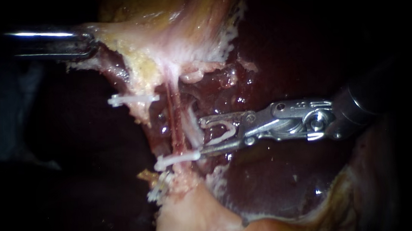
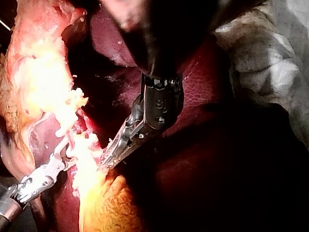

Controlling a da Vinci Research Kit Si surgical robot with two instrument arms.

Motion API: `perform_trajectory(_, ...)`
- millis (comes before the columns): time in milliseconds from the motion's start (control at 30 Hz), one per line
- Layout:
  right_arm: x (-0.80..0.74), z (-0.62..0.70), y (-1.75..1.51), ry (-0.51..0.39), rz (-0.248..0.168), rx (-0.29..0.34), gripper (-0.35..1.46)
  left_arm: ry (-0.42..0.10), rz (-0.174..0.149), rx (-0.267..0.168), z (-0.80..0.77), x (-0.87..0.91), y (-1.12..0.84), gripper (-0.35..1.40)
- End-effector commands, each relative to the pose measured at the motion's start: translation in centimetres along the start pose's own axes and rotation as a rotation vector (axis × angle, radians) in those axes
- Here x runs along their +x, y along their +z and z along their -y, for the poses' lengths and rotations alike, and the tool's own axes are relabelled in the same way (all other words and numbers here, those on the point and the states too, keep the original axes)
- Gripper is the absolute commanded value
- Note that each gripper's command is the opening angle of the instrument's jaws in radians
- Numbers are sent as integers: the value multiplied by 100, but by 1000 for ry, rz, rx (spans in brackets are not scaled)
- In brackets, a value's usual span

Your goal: Clipping second clip right tube

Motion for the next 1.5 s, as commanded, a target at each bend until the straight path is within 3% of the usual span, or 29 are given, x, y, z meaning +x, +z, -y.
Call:
perform_trajectory(33,0,0,0,0,0,0,44,0,0,0,0,0,0,-35)
perform_trajectory(400,11,14,-12,11,0,11,44,1,0,0,0,-1,0,-35)
perform_trajectory(867,64,56,-34,62,4,65,44,2,0,0,1,-2,1,-35)
perform_trajectory(1033,73,59,-29,66,-5,55,44,2,0,1,1,-2,1,-35)
perform_trajectory(1500,78,59,-12,67,-12,49,45,2,-1,1,1,-3,2,-35)
